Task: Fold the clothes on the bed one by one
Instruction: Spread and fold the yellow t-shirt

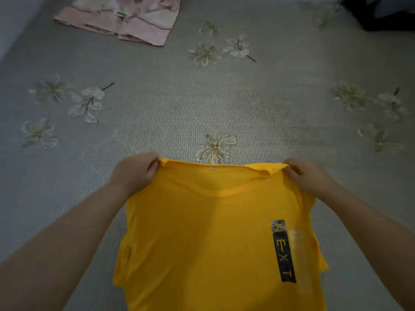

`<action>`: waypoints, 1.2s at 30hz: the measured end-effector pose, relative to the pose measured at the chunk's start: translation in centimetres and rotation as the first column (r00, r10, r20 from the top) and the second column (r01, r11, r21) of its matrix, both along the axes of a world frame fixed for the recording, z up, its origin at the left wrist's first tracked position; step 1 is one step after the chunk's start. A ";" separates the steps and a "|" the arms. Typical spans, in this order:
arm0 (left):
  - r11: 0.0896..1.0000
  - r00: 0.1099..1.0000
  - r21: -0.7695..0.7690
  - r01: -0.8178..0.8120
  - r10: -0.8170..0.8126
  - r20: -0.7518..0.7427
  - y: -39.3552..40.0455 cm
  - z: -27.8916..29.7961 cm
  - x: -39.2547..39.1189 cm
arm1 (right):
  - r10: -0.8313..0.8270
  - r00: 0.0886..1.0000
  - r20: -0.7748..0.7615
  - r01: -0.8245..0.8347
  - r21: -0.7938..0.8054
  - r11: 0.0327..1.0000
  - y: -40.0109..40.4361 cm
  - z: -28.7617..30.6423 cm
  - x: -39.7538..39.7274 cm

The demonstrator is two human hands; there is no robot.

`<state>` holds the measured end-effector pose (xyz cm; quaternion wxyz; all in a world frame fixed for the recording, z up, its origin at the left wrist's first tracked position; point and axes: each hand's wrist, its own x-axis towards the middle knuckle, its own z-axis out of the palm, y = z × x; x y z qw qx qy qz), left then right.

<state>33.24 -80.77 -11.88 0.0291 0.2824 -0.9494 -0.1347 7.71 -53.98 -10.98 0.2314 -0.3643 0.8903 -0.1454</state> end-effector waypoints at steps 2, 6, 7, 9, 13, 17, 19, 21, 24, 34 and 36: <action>0.998 0.996 -0.056 0.035 -0.039 -0.076 -0.9 0.2 -1.4 | 0.016 0.992 -0.125 -0.014 0.014 1.000 -0.6 -0.2 -1.5; 0.991 0.998 -0.118 -0.061 0.062 0.008 -2.6 -0.6 -6.3 | -0.080 0.933 -0.351 0.066 -0.051 0.997 -3.5 -2.4 -3.8; 0.985 0.988 -0.121 -0.121 0.132 0.086 -2.6 -1.3 -7.4 | -0.080 0.925 -0.372 0.079 -0.019 0.997 -4.1 -3.6 -3.9; 0.971 0.956 -0.089 -0.220 0.233 0.179 -1.3 -3.2 -8.6 | -0.067 0.936 -0.347 0.095 0.065 0.993 -4.3 -6.1 -3.7; 1.000 0.993 0.007 -0.027 0.026 0.111 6.0 -7.1 -8.1 | -0.327 0.901 -0.284 0.324 -0.058 0.944 0.0 -9.0 -2.7; 0.975 0.976 0.047 0.217 -0.218 0.018 13.5 -8.7 -7.8 | -0.582 0.807 -0.098 0.578 -0.070 0.813 7.0 -9.4 -1.1; 0.972 0.972 0.094 0.214 -0.222 0.082 16.0 -9.3 -8.1 | -0.569 0.822 -0.027 0.568 -0.047 0.822 9.6 -9.9 0.1; 0.974 0.965 0.136 0.184 -0.205 0.165 17.3 -9.9 -8.2 | -0.539 0.842 -0.003 0.537 -0.079 0.840 10.7 -10.4 0.9; 0.975 0.950 0.129 0.182 -0.208 0.233 17.7 -10.5 -8.0 | -0.495 0.869 0.007 0.492 -0.122 0.862 10.9 -11.2 1.7; 0.989 0.965 0.117 0.093 -0.119 0.235 18.1 -11.2 -8.5 | -0.585 0.790 -0.180 0.462 -0.452 0.763 10.9 -7.3 -0.8; 0.990 0.964 0.119 0.079 -0.107 0.245 18.0 -11.1 -8.6 | -0.603 0.779 -0.173 0.505 -0.399 0.766 11.5 -7.7 -0.6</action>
